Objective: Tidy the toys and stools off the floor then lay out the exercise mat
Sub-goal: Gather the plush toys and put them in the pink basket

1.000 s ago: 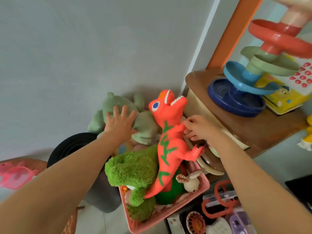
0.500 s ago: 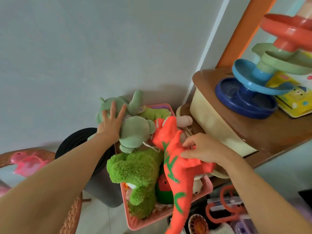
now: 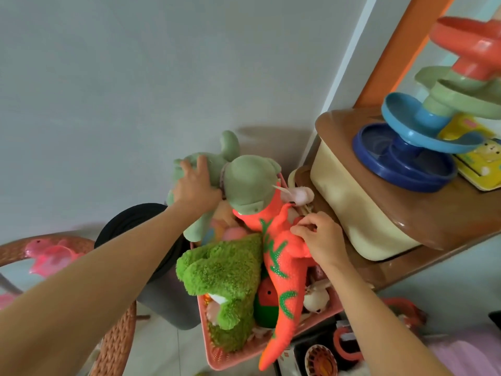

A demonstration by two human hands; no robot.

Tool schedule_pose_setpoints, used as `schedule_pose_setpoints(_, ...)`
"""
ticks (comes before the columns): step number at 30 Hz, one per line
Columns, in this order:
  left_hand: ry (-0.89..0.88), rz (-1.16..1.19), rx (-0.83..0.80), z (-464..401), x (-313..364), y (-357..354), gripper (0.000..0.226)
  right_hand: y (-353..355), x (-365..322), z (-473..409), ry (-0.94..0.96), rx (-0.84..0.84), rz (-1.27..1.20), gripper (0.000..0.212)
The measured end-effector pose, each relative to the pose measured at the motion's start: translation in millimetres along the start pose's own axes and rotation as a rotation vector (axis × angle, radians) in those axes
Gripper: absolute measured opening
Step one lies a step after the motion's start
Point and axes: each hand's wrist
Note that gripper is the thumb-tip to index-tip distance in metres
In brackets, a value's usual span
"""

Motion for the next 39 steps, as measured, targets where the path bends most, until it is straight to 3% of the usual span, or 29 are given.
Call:
schedule_pose_setpoints(3, -0.015, -0.077, -0.005, 15, 5, -12, 0.064, -8, 5, -9, -0.012, 0.061, 0.013, 0.012)
schedule_pose_setpoints(7, -0.133, -0.417, -0.184, 18, -8, -5, 0.101, -9, 4, -14, -0.019, 0.054, -0.007, 0.018)
schedule_pose_setpoints(10, -0.296, -0.737, -0.187, 2, -6, 6, 0.082, -8, 6, -9, -0.006, 0.065, -0.029, 0.016)
schedule_pose_setpoints(13, -0.340, -0.664, -0.097, -25, 19, 25, 0.049, -4, 6, -7, 0.021, 0.046, -0.060, 0.013)
schedule_pose_setpoints(19, -0.192, -0.441, 0.012, -53, 57, 52, 0.042, -7, 8, -8, -0.009, 0.053, -0.052, 0.008)
schedule_pose_setpoints(21, -0.257, -0.476, -0.079, -52, 72, 43, 0.034, -8, 7, -9, -0.018, 0.061, -0.043, 0.007)
schedule_pose_setpoints(23, -0.272, -0.487, -0.167, -47, 76, 18, 0.050, -8, 7, -9, -0.032, 0.063, -0.034, 0.009)
schedule_pose_setpoints(26, -0.241, -0.311, -0.137, -41, 62, -2, 0.065, -8, 6, -6, -0.062, 0.081, -0.097, 0.034)
schedule_pose_setpoints(28, -0.359, -0.228, -0.136, -38, 45, 3, 0.060, -7, 6, 3, -0.097, 0.094, -0.250, 0.071)
schedule_pose_setpoints(31, -0.539, -0.295, -0.225, -30, 17, 12, 0.079, -12, 12, 28, -0.146, 0.022, -0.341, 0.125)
schedule_pose_setpoints(36, -0.463, -0.506, -0.405, -25, -9, -6, 0.096, -17, 43, 62, -0.140, -0.247, -0.047, 0.144)
schedule_pose_setpoints(39, -0.413, -0.539, -0.440, -36, -5, -14, 0.099, -15, 43, 60, -0.115, -0.294, -0.060, 0.146)
Point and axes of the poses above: each hand's wrist, its own z-axis away from the middle knuckle, its own y-axis out of the back of the hand, x = y × z, and after that the axes turned 11 degrees about -y, right-handed
